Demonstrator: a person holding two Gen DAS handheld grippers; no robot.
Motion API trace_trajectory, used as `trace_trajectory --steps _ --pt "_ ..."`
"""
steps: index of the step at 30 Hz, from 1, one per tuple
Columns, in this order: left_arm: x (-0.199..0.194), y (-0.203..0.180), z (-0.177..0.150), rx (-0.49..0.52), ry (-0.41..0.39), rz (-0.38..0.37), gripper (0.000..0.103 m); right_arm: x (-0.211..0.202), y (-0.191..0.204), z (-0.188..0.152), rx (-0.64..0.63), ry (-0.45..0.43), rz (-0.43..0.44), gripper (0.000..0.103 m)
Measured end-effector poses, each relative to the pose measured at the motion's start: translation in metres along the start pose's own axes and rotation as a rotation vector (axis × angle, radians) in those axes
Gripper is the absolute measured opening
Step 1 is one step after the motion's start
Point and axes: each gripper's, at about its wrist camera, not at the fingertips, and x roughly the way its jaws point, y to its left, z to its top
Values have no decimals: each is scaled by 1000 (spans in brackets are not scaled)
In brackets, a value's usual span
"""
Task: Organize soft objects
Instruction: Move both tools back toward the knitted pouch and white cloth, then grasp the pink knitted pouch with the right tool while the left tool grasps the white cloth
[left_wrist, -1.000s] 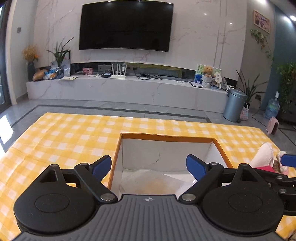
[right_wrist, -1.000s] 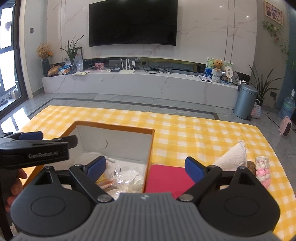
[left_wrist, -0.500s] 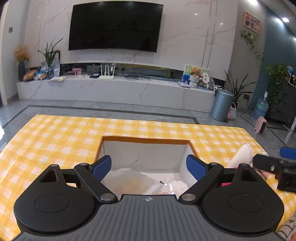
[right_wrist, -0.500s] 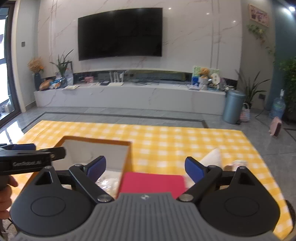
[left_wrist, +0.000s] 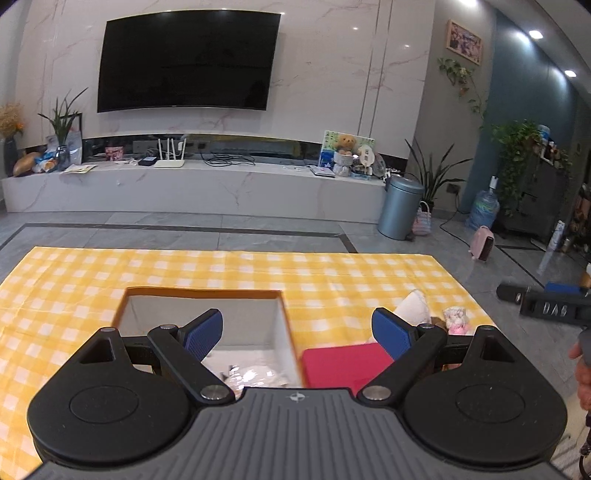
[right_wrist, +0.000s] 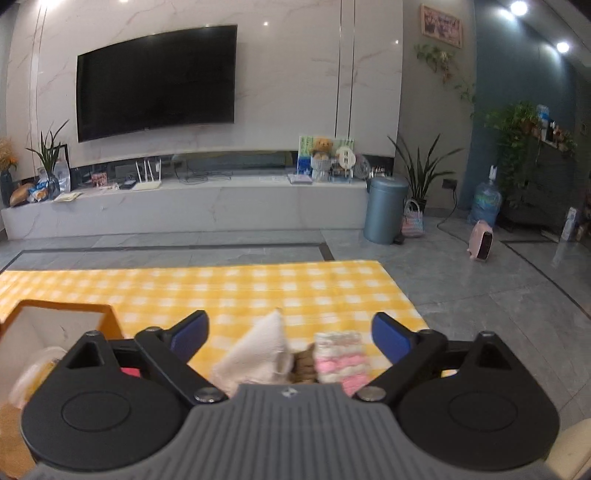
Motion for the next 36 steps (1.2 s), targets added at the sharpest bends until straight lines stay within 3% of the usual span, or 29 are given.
trace_trajectory --steps 5,9,13,15,22,26,32,36 --pt "18 -38 4 75 41 -39 103 50 -46 -22 33 62 -57 98" --pt "48 -75 8 177 88 -94 103 87 -76 -52 157 64 -11 97" --pt "95 -113 6 380 203 -245 103 113 -94 -65 241 93 20 97" --pt "117 -128 0 419 245 -266 103 116 -96 -66 255 82 31 97" --pt "196 -159 -15 537 425 -254 103 124 -95 -67 249 50 48 97" --pt "226 -168 -18 652 468 -311 103 142 -98 -73 251 87 70 97" --pt "274 -178 -20 718 613 -280 103 156 -104 -76 292 100 71 97" --pt "296 -180 -28 808 652 -228 103 163 -109 -76 326 93 79 97"
